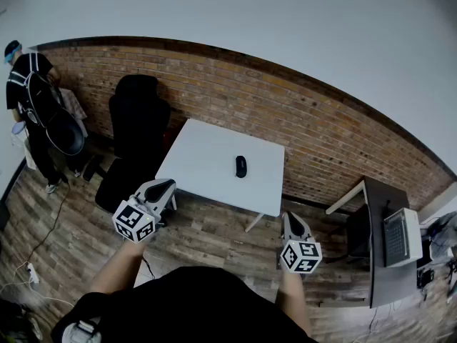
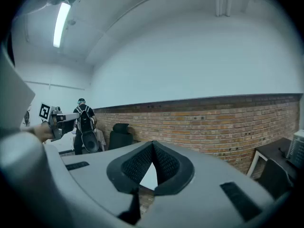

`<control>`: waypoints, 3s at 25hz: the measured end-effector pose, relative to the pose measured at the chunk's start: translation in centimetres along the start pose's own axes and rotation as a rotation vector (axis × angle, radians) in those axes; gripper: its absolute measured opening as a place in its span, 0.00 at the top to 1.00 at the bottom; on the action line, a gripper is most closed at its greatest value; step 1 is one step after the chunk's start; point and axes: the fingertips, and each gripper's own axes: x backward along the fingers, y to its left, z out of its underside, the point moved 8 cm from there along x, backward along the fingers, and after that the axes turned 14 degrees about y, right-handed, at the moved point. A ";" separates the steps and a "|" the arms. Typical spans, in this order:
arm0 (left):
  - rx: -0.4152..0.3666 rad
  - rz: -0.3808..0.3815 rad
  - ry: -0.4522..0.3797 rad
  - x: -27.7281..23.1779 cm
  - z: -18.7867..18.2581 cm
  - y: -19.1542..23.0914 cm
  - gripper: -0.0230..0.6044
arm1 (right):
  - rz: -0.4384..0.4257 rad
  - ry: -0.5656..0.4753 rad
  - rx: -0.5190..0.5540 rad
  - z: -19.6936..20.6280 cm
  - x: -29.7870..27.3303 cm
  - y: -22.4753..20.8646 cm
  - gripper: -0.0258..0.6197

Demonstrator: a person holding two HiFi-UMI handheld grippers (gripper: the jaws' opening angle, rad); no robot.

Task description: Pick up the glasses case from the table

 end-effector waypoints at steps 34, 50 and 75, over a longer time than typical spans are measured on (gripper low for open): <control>0.010 0.020 0.199 -0.4 7.4 9.9 0.93 | 0.040 0.120 -0.060 1.1 -8.6 3.1 0.94; -0.036 0.038 0.262 -11.1 5.5 9.8 0.93 | 0.052 0.148 -0.077 0.4 -14.8 -5.6 0.94; -0.011 -0.016 0.279 -21.1 4.3 11.4 0.93 | -0.025 0.197 -0.023 -3.6 -23.9 -12.9 0.94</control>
